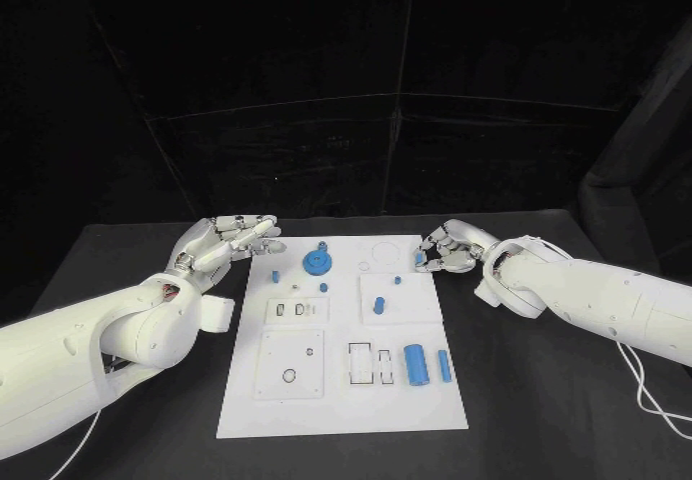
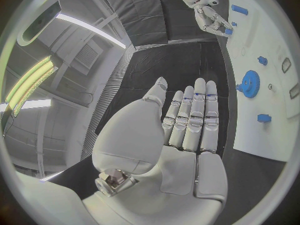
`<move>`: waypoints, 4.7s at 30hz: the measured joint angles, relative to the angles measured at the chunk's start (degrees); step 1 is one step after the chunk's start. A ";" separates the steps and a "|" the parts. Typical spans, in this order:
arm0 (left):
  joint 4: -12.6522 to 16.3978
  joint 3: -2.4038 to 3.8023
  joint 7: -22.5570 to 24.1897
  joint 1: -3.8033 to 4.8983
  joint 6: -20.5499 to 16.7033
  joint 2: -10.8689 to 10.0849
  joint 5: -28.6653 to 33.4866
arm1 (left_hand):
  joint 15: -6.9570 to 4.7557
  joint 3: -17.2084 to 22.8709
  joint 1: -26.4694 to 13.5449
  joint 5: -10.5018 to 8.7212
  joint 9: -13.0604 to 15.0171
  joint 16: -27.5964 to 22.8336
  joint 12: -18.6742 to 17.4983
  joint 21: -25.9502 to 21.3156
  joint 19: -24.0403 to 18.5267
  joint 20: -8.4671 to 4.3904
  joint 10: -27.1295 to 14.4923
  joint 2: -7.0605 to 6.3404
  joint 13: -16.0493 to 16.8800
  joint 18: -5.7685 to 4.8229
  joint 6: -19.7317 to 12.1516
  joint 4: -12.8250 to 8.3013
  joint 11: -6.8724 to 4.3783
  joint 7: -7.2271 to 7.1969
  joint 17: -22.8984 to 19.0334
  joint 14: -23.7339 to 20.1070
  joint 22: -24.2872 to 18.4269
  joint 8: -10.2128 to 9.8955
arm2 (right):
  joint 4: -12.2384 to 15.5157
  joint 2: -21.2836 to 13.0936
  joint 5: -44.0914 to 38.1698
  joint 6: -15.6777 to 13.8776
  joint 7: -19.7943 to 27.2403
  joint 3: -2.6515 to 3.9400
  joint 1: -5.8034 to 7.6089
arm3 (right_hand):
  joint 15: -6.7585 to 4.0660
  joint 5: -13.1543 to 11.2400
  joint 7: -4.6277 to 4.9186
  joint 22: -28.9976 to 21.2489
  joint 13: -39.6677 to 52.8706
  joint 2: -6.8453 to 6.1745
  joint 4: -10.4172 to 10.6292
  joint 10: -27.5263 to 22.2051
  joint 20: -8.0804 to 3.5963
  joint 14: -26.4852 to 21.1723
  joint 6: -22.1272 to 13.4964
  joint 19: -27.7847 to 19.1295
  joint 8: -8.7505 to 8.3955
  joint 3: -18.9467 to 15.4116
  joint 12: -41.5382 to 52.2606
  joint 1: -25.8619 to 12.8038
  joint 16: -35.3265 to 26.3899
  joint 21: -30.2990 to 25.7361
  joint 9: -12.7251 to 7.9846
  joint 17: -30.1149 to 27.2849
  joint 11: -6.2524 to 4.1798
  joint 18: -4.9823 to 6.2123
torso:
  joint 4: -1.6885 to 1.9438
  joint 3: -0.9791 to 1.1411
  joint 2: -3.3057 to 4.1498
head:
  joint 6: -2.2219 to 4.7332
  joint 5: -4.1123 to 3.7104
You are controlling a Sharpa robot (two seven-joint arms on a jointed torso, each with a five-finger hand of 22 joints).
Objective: Assemble the parts on the task board
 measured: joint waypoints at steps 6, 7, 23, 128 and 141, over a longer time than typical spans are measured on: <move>-0.02 0.00 0.00 0.00 0.00 0.00 0.00 | 0.00 0.16 0.00 0.00 0.00 0.00 0.00 0.00 0.20 -0.20 0.00 0.00 0.00 0.00 0.00 -0.16 0.00 0.00 0.05 0.00 -0.06 0.00 | -0.01 0.11 -0.75 -0.05 -0.55 0.00 0.00 | -0.20 -0.29 -0.21 0.03 0.06 0.75 -0.48 -0.02 -0.20 -0.21 0.40 -0.21 0.00 0.48 0.21 0.10 0.00 0.00 -0.01 0.00 -0.01 0.01 | 0.00 0.01 0.00 | 0.03 0.13; -0.03 0.00 0.00 0.00 0.00 0.00 0.00 | 0.00 0.16 0.00 0.00 0.00 0.00 0.00 0.00 0.20 -0.20 0.00 0.00 0.00 0.00 0.00 -0.16 0.00 0.00 0.05 0.00 -0.06 0.00 | -0.02 0.14 -0.88 -0.07 -0.65 0.01 0.00 | -0.20 -0.29 -0.21 0.04 0.06 0.86 -0.43 -0.20 -0.20 -0.21 0.40 -0.21 0.00 0.52 0.21 0.15 0.00 0.00 -0.01 0.00 -0.20 0.00 | 0.00 0.01 -0.01 | 0.03 0.13; -0.05 0.00 -0.01 0.00 0.02 -0.08 -0.01 | 0.00 0.16 0.00 0.00 0.00 -0.22 0.00 0.00 0.20 -0.20 0.00 0.00 0.00 0.00 0.00 -0.15 0.00 0.00 0.04 0.00 -0.05 0.00 | 2.09 -0.31 -0.45 -2.57 -1.44 0.01 0.00 | -1.01 -1.13 -0.69 0.48 -0.02 3.61 -2.10 -0.11 -1.12 -0.21 2.40 0.31 0.67 7.03 0.09 -0.05 0.00 0.00 -0.33 -0.01 -1.12 0.00 | -0.03 0.04 -0.04 | -0.19 0.21; -1.79 0.00 -0.09 0.04 0.50 0.91 -0.02 | 0.00 0.16 0.00 0.00 0.00 -0.22 0.00 0.00 0.20 -0.20 0.00 0.00 0.00 0.00 0.00 -0.15 0.00 0.00 0.04 0.00 -0.06 0.00 | 11.93 18.84 -23.04 0.62 -25.43 -3.32 0.28 | -1.00 -3.42 -0.20 -0.53 -0.13 0.22 -4.26 -0.23 -0.89 -0.22 1.81 0.10 -1.72 13.77 -1.63 -6.40 0.00 -0.22 -0.60 -0.01 -0.98 0.00 | 0.77 -1.45 -2.35 | -4.77 4.63; -1.79 0.00 -0.09 0.04 0.51 0.86 -0.02 | 0.00 0.16 0.00 0.00 0.00 -0.22 0.00 0.00 0.20 -0.20 0.00 0.00 0.00 0.00 0.00 -0.15 0.00 0.00 0.03 0.00 -0.06 0.00 | 12.14 18.78 -24.03 0.87 -25.94 -3.31 0.27 | -0.86 -2.73 0.46 -1.06 -0.13 -1.59 -4.06 -0.95 -0.47 -0.08 0.61 -0.32 -2.25 13.62 -3.40 -8.22 -0.09 -0.57 -0.69 -0.02 -0.26 0.00 | 0.80 -1.45 -2.35 | -4.75 4.55</move>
